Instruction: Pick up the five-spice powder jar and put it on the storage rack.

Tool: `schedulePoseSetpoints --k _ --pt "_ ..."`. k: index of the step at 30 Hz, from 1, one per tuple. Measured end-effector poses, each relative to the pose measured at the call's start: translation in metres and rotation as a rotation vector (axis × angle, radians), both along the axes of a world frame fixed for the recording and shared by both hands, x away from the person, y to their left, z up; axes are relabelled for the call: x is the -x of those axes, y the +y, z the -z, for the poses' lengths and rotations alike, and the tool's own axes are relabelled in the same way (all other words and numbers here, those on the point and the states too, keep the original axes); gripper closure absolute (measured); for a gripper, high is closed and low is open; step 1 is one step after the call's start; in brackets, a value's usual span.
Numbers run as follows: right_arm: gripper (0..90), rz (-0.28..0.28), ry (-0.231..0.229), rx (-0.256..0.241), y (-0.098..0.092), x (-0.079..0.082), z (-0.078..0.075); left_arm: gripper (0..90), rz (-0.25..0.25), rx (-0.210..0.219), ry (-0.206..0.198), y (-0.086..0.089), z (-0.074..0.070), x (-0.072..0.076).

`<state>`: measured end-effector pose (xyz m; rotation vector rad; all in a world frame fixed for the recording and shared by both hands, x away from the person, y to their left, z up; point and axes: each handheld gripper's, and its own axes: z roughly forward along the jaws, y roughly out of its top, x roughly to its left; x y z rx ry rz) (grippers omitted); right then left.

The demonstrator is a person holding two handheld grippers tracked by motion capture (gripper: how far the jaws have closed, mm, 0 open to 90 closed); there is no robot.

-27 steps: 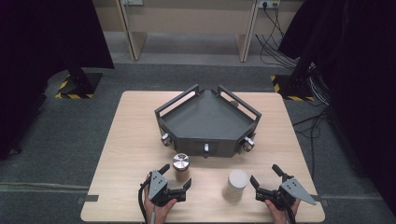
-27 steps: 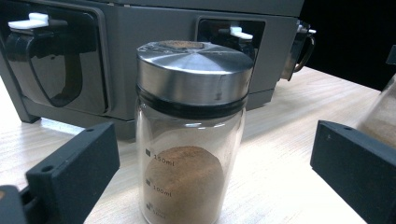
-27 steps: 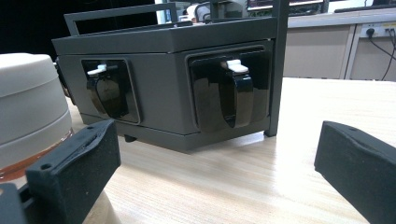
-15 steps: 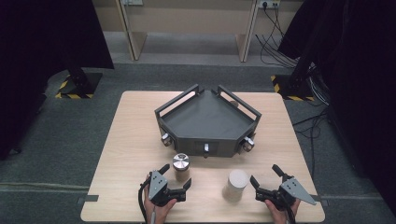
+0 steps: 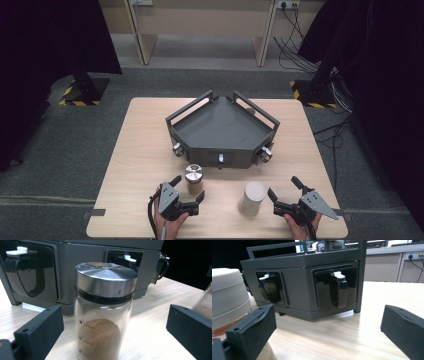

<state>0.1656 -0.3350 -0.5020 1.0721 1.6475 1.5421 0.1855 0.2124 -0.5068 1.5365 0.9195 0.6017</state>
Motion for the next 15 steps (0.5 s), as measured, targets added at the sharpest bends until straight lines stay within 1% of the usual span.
schedulePoseSetpoints --k 15 --pt "0.4 0.001 0.002 0.0 -0.0001 0.0 0.0 0.5 0.002 0.004 0.003 0.0002 0.0 -0.0019"
